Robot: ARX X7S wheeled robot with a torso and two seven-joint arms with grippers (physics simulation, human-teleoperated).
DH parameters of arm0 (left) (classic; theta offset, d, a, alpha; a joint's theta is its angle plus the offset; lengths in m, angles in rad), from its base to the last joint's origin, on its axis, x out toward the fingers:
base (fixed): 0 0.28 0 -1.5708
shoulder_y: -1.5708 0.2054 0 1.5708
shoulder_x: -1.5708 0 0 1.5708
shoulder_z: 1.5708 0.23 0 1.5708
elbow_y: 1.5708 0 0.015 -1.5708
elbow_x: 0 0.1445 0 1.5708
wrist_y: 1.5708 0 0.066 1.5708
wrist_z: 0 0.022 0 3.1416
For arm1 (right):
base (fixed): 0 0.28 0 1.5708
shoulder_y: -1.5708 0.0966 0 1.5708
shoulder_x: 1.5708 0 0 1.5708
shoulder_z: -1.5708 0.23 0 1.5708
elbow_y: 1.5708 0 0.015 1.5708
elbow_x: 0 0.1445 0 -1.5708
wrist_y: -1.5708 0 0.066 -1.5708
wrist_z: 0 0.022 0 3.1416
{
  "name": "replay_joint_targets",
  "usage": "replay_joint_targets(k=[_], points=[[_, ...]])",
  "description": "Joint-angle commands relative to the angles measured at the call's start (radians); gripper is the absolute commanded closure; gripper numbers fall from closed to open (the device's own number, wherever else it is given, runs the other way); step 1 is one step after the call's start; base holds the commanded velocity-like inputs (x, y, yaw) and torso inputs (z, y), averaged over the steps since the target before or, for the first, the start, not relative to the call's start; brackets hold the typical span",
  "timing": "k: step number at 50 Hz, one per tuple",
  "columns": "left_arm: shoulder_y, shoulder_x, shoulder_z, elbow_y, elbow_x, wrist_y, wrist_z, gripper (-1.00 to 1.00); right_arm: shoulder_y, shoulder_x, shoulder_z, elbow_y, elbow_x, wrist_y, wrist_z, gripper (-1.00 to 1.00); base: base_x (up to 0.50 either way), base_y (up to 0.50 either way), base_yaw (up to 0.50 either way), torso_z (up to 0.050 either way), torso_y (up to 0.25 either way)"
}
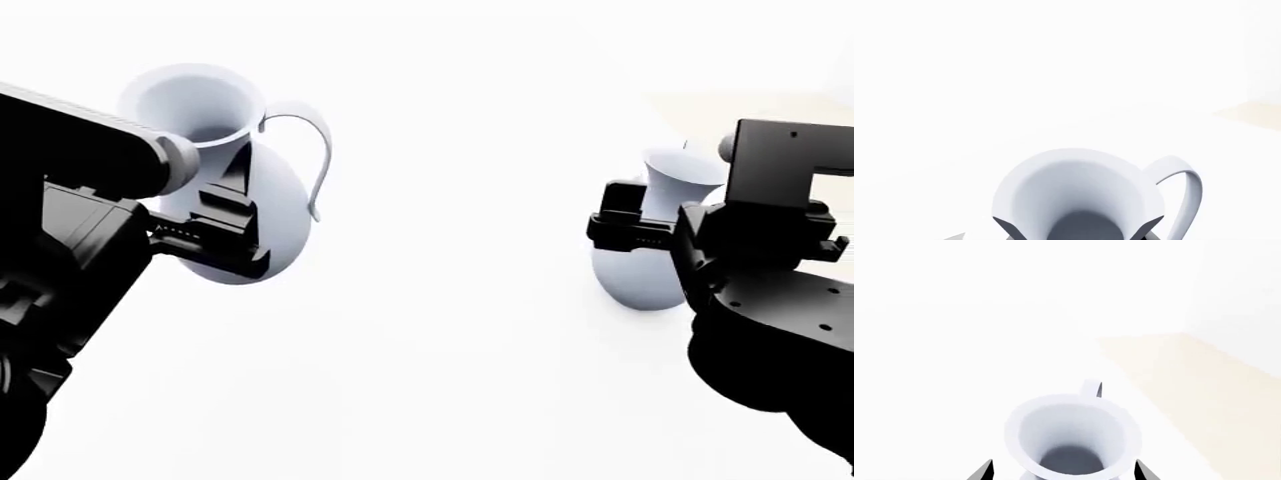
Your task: Pick the pitcher and pitcher and place them in the sink. Then turn on the water.
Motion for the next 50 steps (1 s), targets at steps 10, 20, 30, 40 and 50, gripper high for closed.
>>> replay_joint_targets(k=[10,20,30,40,50], points=[[0.015,-0.007,0.004,0.005,0.032,0.027,0.015,1.0,0.01,-0.022,-0.029,0.057,-0.038,-0.011,-0.029,-1.0,0.0,0.0,0.0,0.0,0.001],[0.02,-0.013,0.008,0.005,0.032,0.036,0.017,1.0,0.013,-0.022,-0.031,0.071,-0.044,-0.015,-0.034,-1.0,0.0,0.0,0.0,0.002,0.0],[0.026,-0.018,0.01,0.006,0.037,0.046,0.022,1.0,0.018,-0.024,-0.033,0.089,-0.052,-0.019,-0.037,-1.0,0.0,0.0,0.0,0.0,0.001],[0.03,-0.023,0.014,0.005,0.043,0.055,0.027,1.0,0.018,-0.025,-0.038,0.105,-0.062,-0.024,-0.043,-1.0,0.0,0.0,0.0,0.0,0.0],[0.03,-0.028,0.017,0.003,0.041,0.063,0.027,1.0,0.016,-0.026,-0.041,0.111,-0.055,-0.023,-0.049,1.0,0.0,0.0,0.0,0.0,0.0]])
